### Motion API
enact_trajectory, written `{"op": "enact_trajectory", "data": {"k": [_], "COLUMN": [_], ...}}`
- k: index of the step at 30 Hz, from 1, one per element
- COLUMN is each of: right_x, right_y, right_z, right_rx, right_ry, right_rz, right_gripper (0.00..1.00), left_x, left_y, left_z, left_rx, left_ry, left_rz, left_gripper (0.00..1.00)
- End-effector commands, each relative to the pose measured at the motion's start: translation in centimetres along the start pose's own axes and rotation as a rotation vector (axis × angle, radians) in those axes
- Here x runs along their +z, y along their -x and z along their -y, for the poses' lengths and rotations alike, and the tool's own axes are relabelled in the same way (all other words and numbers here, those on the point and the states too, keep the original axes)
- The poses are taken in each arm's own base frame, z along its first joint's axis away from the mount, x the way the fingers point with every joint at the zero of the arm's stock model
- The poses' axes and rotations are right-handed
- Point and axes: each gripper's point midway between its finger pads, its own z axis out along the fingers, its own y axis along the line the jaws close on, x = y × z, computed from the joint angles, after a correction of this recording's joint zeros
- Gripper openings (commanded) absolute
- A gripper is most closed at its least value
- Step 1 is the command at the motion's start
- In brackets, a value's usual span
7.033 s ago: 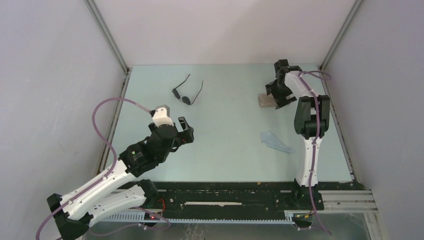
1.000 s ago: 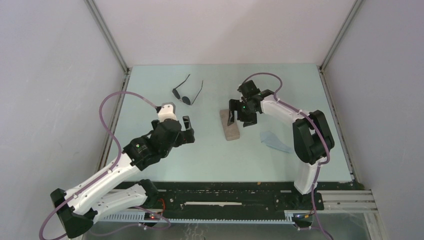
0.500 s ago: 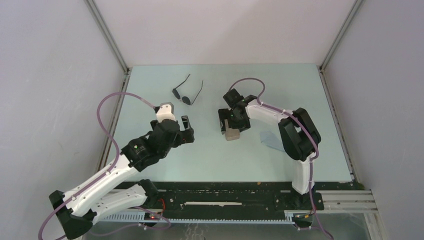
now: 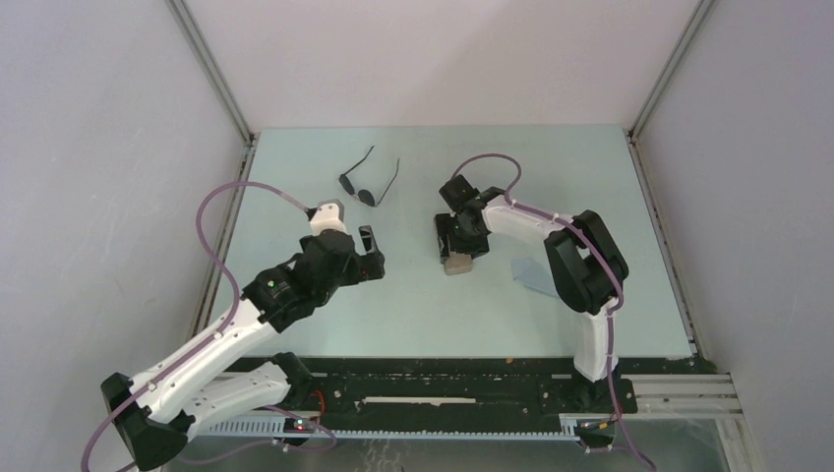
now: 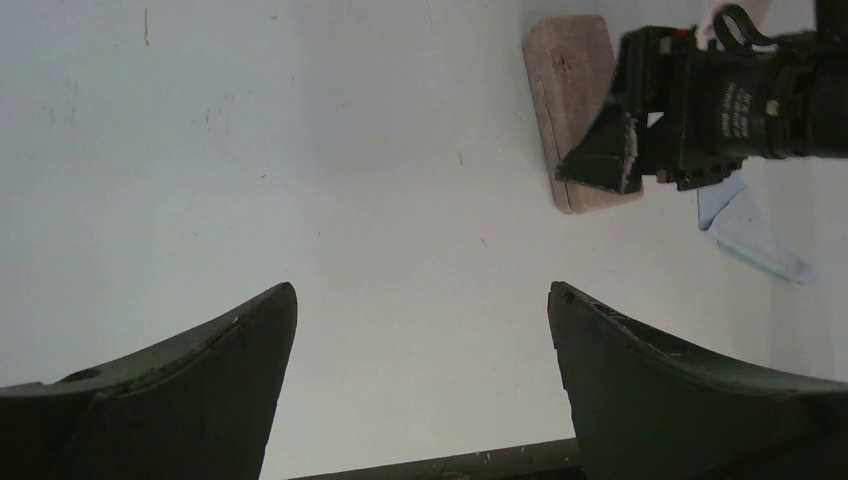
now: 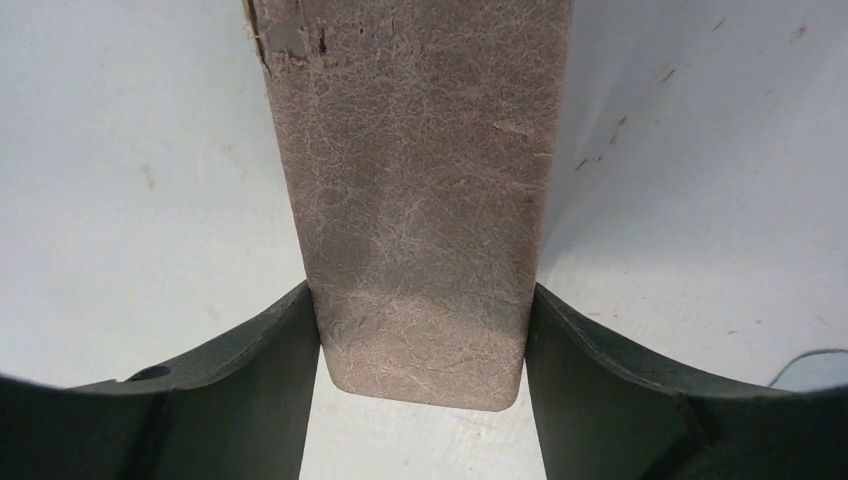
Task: Organize the sunglasses
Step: Pick up the sunglasses case from the center of the board, then open the sunglasses case.
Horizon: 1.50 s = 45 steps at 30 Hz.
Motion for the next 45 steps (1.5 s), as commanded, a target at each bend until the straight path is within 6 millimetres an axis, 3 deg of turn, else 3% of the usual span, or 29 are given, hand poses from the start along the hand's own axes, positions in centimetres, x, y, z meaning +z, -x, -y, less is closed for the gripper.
{"op": "enact_trajectory", "data": {"k": [1, 7, 10, 13, 17, 20, 22, 34, 38, 45], "right_x": [-5.4, -12.7, -15.4, -17.4, -19.7, -21.4, -21.4, -22.3, -22.1, -22.3], "right_y": [2.9, 4.9, 4.7, 4.3, 3.9, 3.9, 4.2, 3.2, 3.0, 2.9], "right_z": [-1.6, -3.0, -3.5, -3.8, -4.4, -5.1, -5.3, -8.7, -9.4, -10.1], "right_rx": [0.079, 0.248, 0.265, 0.296, 0.324, 0.355, 0.422, 0.353, 0.357, 0.372], "right_ry": [0.224, 0.79, 0.991, 1.152, 1.35, 1.489, 1.538, 1.58, 1.586, 1.598], "right_rz": [0.098, 0.141, 0.142, 0.127, 0.137, 0.122, 0.082, 0.044, 0.032, 0.02], "right_gripper": [0.35, 0.34, 0.34, 0.35, 0.33, 0.33, 0.32, 0.32, 0.32, 0.31], "left_x": [0.0, -0.4, -0.2, 0.2, 0.8, 1.5, 1.9, 3.7, 3.6, 4.1], "left_y": [1.6, 4.7, 5.0, 6.2, 7.4, 7.3, 7.0, 6.6, 7.1, 6.3], "left_z": [0.4, 2.7, 5.6, 8.5, 10.6, 11.0, 11.2, 11.9, 11.8, 12.0], "left_rx": [-0.115, -0.182, -0.245, -0.393, -0.471, -0.49, -0.493, -0.682, -0.675, -0.703], "left_ry": [-0.072, -0.282, -0.458, -0.676, -0.766, -0.769, -0.779, -0.804, -0.802, -0.854], "left_rz": [-0.023, 0.053, -0.042, -0.055, -0.1, -0.121, -0.137, -0.214, -0.18, -0.199], "left_gripper": [1.0, 1.0, 1.0, 1.0, 1.0, 1.0, 1.0, 1.0, 1.0, 1.0]}}
